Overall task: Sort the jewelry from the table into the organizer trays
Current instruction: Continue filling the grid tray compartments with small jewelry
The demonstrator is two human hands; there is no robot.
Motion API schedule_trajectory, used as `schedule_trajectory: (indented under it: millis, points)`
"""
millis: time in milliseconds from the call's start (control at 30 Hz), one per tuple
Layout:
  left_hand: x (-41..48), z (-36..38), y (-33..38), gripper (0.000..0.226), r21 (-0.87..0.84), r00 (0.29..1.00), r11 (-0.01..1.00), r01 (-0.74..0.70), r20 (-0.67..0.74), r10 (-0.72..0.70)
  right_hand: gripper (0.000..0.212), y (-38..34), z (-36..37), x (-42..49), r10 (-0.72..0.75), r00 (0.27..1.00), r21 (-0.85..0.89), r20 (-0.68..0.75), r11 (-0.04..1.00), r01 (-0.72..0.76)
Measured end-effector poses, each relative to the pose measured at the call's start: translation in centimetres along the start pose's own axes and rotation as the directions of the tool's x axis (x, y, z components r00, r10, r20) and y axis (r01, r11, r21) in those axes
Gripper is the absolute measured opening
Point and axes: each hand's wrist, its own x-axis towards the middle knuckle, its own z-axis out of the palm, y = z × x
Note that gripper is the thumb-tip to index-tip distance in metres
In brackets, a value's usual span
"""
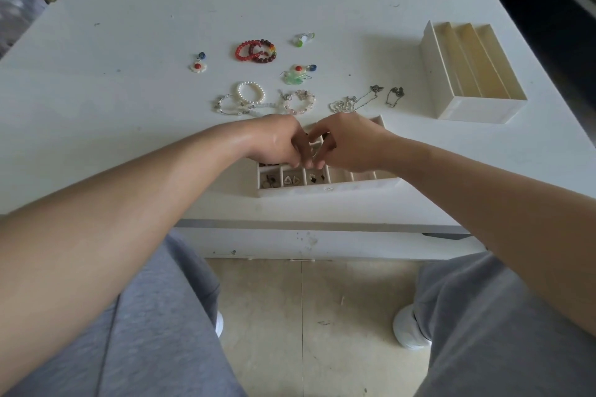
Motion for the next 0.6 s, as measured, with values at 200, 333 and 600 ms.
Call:
schedule_trajectory:
  millis: [200, 333, 600]
  points:
    - [-0.05, 0.46, 0.44, 0.025, 0.012, 1.0, 1.0, -0.004, 0.018, 0.004, 0.033, -0.74, 0.27, -0.58, -0.048, 0.997, -0.134, 0.063, 0.989, 0.057]
    - [-0.35, 0.07, 0.67, 0.029, 0.023, 1.0, 1.0, -0.015, 0.012, 0.014, 0.032, -0.82, 0.22, -0.85, -0.043, 0.997, -0.108, 0.064, 0.993, 0.049]
    - [-0.02, 0.21, 0.29, 0.026, 0.027, 1.0, 1.0, -0.008, -0.002, 0.008, 0.038, 0.09, 0.17, 0.03, 0.004, 1.0, 0.04, -0.007, 0.999, -0.004]
